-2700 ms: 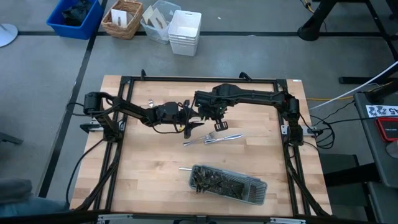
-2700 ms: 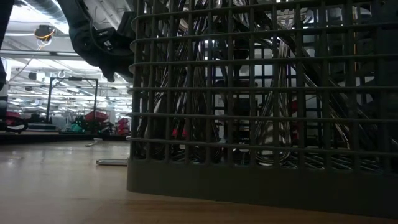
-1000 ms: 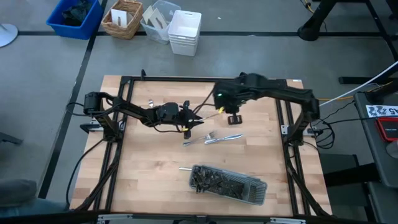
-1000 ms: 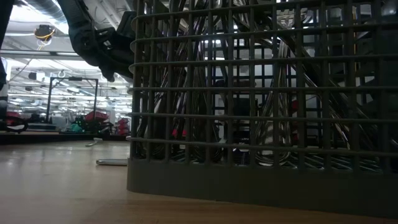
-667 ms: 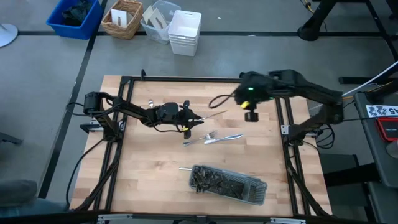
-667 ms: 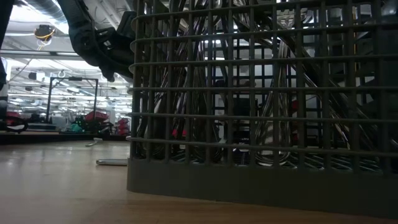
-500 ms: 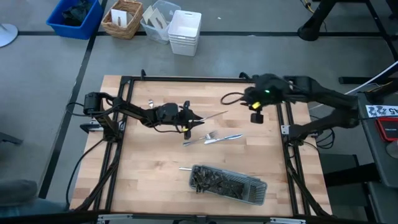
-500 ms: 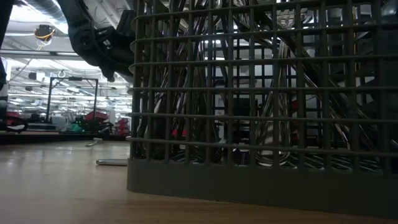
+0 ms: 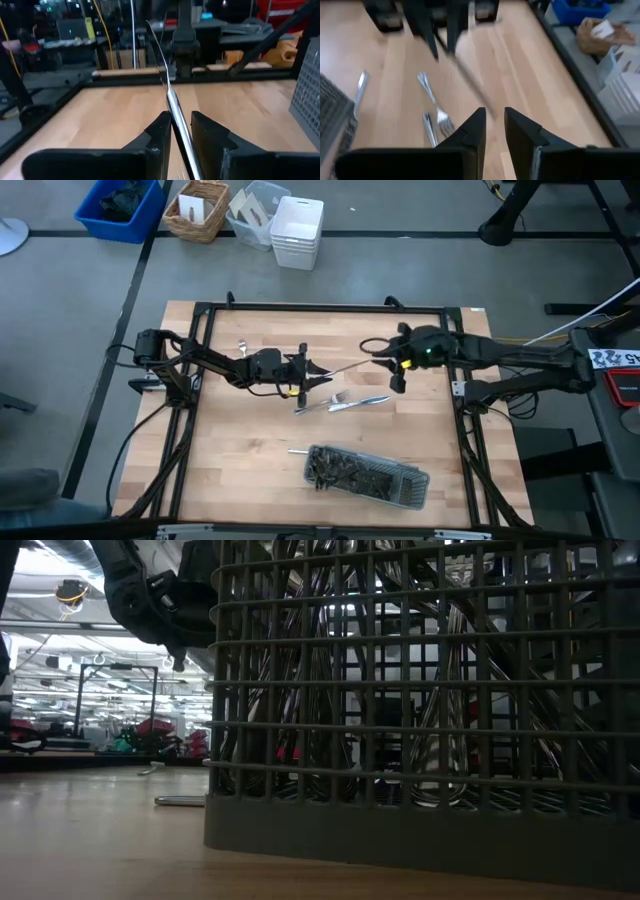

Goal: Sort silverware
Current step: Put the knife into the gray silverware rack

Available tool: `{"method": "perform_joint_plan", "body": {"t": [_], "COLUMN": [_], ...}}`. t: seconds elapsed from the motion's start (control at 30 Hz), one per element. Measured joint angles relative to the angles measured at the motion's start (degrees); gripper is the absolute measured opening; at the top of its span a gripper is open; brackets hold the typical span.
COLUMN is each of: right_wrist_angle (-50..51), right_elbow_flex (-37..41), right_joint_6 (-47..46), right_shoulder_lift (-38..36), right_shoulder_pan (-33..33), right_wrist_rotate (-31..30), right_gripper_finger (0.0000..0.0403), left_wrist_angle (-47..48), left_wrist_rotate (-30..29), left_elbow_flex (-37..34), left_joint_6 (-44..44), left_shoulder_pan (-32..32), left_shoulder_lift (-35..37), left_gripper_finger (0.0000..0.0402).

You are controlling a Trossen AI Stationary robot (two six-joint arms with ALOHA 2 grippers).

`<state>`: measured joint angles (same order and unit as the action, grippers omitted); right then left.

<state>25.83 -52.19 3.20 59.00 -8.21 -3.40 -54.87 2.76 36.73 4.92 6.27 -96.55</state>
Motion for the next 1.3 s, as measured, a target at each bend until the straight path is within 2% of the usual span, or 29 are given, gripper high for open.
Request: {"method": "perform_joint_plan", "body": {"t": [0.23,0.5,0.63,0.83,0.93,1.07,1.2,1.3], "right_wrist_angle": [-0.7,-0.7,2.2,7.3,0.5,-11.3,-26.8,-37.8], "right_elbow_flex": [1.2,1.2,1.2,1.5,5.9,15.7,23.6,26.4], "right_joint_6": [-0.4,-0.4,-2.8,-0.9,1.3,0.5,-2.0,-2.7], "right_shoulder_lift": [3.7,6.4,5.1,-0.1,-3.2,-6.7,-9.0,-9.7], "right_shoulder_pan": [0.0,0.0,-0.1,-0.1,-0.1,-0.1,-0.1,-0.1], "right_wrist_rotate": [0.0,0.0,0.0,-0.4,-0.9,-0.5,-0.5,-0.4], "right_gripper_finger": [0.0072,0.0072,0.0072,0.0072,0.0072,0.0072,0.0072,0.0072], "left_wrist_angle": [-5.1,-5.1,-5.8,-5.8,-5.8,-5.8,-5.8,-5.8], "left_wrist_rotate": [0.0,0.0,0.0,0.0,0.0,0.0,0.0,0.0], "left_elbow_flex": [0.0,0.0,0.0,0.0,0.0,0.0,0.0,0.0], "left_joint_6": [0.0,0.1,0.1,-0.7,-1.6,-1.5,-1.5,-1.5], "left_shoulder_pan": [0.1,0.1,0.1,0.1,0.1,0.1,0.1,0.1], "left_shoulder_lift": [0.0,0.0,0.0,0.0,0.0,0.0,0.0,0.0], "left_gripper_finger": [0.0063,0.0063,0.0063,0.0063,0.0063,0.0063,0.0063,0.0063]}}
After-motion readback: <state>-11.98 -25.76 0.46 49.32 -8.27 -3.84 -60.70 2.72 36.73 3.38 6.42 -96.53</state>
